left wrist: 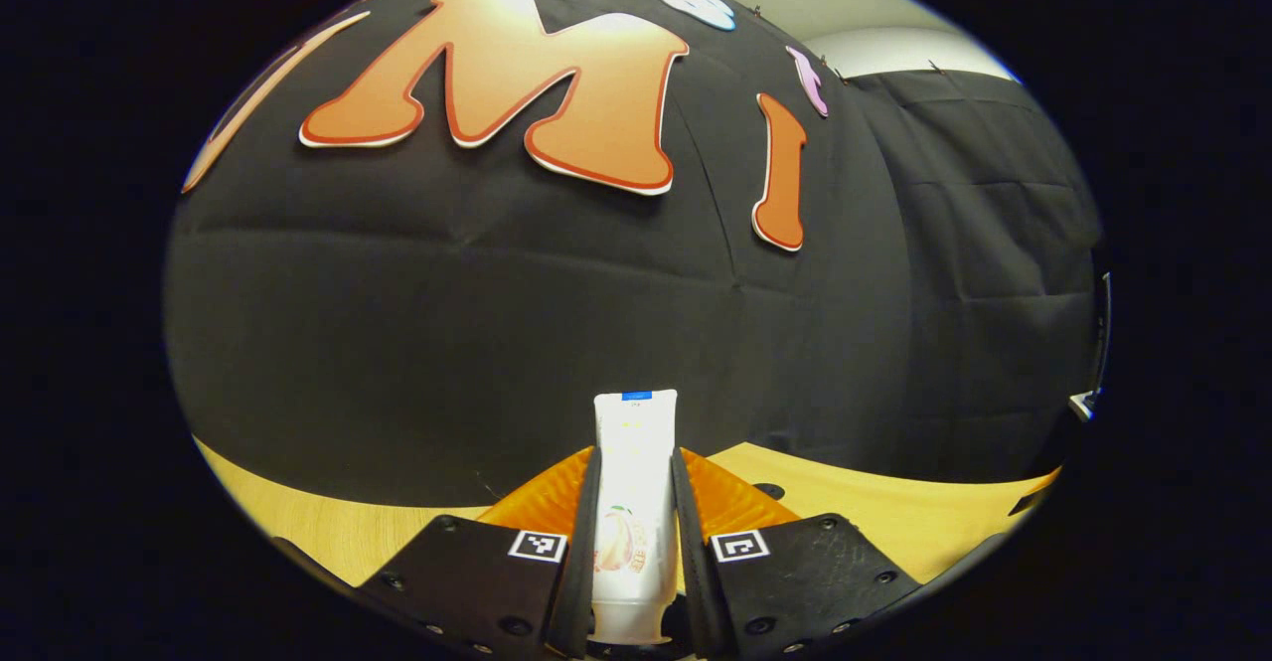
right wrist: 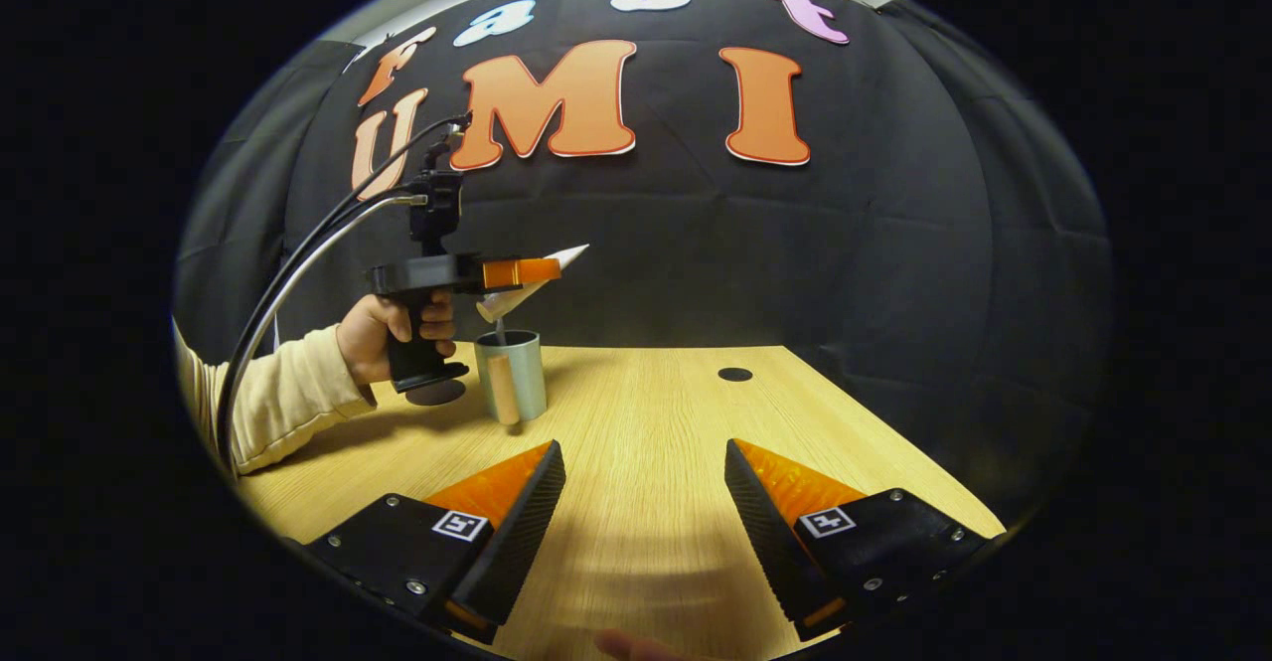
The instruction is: Put the toothbrush and toothpaste on the desktop into the cup, then pick up the cup and place it on the coaster on the desktop.
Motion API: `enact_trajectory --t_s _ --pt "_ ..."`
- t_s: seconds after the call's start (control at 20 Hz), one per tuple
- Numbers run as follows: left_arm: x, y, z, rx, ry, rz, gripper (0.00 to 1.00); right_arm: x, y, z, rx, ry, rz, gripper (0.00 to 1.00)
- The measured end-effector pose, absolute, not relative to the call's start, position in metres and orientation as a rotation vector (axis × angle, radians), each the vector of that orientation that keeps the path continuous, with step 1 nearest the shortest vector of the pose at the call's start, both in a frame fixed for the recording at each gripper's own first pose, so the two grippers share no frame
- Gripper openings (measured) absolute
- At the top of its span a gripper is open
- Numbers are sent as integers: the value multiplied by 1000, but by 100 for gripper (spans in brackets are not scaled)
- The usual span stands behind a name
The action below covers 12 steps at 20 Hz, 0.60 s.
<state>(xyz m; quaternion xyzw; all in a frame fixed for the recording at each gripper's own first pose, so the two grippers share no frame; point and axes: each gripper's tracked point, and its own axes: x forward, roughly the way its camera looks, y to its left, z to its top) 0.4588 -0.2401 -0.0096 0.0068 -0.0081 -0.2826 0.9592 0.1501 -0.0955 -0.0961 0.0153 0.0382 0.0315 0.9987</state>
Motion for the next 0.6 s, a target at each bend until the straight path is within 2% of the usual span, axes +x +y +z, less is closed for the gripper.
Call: enact_trajectory --t_s 0.6 --pt "449 -231 -23 2 23 -579 43 149 -95 -97 3 75 60 98"
